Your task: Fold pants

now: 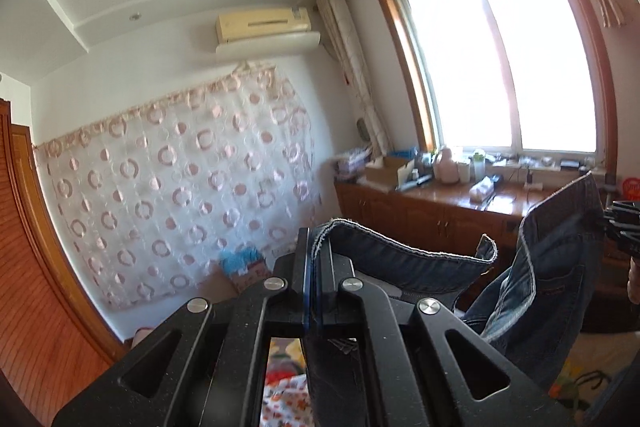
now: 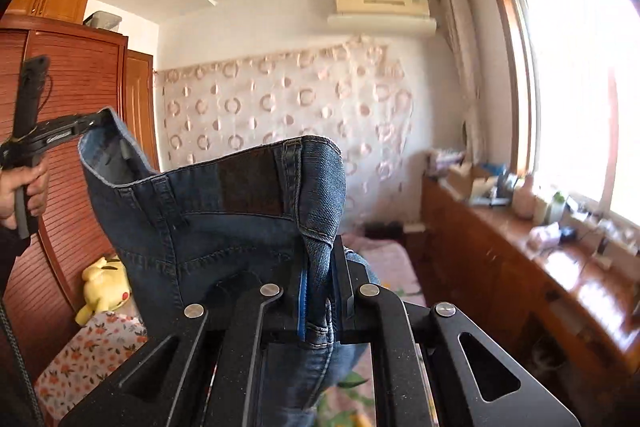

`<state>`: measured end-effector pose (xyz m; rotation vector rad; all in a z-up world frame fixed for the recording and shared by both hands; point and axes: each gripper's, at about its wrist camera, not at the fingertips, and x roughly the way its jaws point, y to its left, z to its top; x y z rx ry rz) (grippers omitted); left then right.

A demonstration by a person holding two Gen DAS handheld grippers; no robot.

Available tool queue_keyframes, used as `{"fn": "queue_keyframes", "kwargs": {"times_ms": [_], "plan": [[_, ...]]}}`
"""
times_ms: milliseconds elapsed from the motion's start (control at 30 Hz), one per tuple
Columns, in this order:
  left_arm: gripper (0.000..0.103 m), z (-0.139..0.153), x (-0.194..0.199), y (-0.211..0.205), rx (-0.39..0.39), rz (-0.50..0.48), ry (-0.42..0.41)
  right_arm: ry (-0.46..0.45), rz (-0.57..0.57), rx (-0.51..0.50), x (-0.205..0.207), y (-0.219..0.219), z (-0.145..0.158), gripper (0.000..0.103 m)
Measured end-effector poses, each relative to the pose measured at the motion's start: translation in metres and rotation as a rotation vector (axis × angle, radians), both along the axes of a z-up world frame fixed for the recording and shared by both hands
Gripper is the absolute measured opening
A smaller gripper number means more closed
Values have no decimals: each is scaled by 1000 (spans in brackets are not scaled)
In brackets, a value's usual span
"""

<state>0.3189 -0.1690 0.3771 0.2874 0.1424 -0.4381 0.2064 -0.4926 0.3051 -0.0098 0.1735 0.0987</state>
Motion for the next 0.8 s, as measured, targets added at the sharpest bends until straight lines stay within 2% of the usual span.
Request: {"fn": "queue_keyframes", "kwargs": {"times_ms": [100,167,267,367,500,567,733,800], "plan": [[2,5,-21,6,-23,-22,-20,-17,33,-50,-24,22,8,9],[2,-7,-31,17,-16,-22,-13,-13,83,-72,-34,43,3,9],[2,-36,-32,43,-8,3,34,18,177,-88,-32,78,-21,9],[2,-74,-30,79,2,45,81,70,283,-101,-30,114,-47,9],[2,-130,-22,141,-17,107,179,131,456,-117,-22,185,-90,9],[2,-163,-16,163,-2,147,224,172,533,-120,-14,221,-116,9],[2,-253,-7,205,33,216,369,333,646,-94,23,283,-190,9],[2,-275,-7,213,32,226,409,395,673,-79,42,297,-217,9]]}}
